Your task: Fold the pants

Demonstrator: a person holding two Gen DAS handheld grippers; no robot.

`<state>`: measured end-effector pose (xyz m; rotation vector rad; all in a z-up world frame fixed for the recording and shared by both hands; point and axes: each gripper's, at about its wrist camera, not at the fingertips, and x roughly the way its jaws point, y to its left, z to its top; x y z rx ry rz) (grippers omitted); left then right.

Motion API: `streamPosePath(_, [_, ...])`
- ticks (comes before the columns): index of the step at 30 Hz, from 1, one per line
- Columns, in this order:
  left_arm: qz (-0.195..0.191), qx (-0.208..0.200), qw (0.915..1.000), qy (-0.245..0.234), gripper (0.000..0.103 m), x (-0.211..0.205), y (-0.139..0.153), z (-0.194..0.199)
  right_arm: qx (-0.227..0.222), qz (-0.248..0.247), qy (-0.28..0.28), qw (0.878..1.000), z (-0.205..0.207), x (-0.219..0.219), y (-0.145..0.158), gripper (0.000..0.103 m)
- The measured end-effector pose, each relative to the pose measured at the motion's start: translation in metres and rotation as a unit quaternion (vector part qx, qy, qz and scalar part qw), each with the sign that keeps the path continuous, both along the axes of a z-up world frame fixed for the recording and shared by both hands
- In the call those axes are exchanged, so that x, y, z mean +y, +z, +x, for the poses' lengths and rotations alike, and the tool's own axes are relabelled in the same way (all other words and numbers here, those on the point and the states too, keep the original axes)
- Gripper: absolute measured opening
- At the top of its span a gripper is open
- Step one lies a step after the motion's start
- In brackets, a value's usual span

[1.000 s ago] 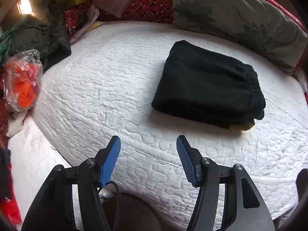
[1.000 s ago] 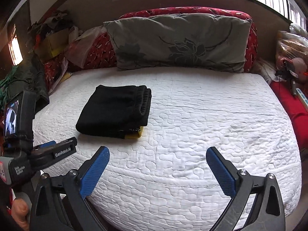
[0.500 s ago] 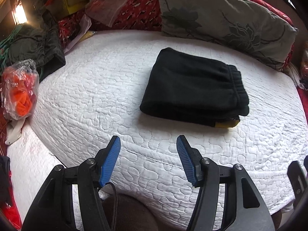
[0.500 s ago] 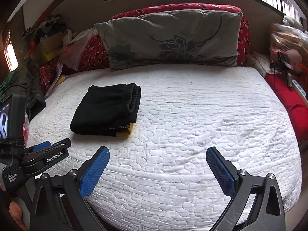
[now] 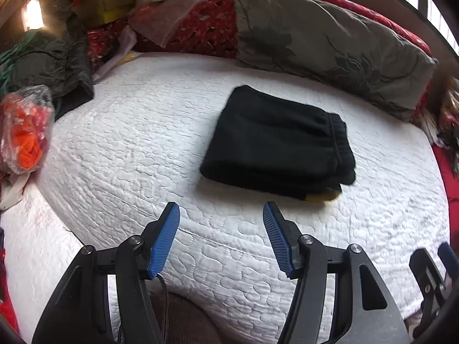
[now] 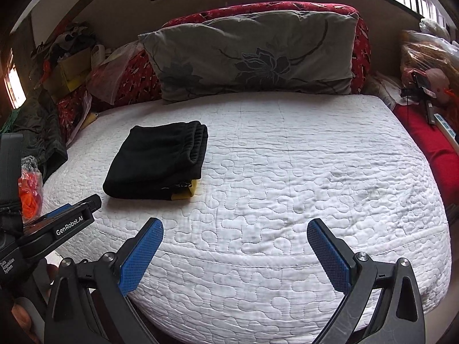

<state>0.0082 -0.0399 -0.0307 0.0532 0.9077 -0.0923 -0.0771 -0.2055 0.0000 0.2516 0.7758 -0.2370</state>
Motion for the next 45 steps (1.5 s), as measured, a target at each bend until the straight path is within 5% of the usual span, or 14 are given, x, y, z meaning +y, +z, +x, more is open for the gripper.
streamPosePath(45, [0.022,0.001,0.9974,-0.069,0.06,-0.027,0.007,-0.022,0.016,0.009,-0.025,1.0,-0.003,-0.01,-0.004,0.101])
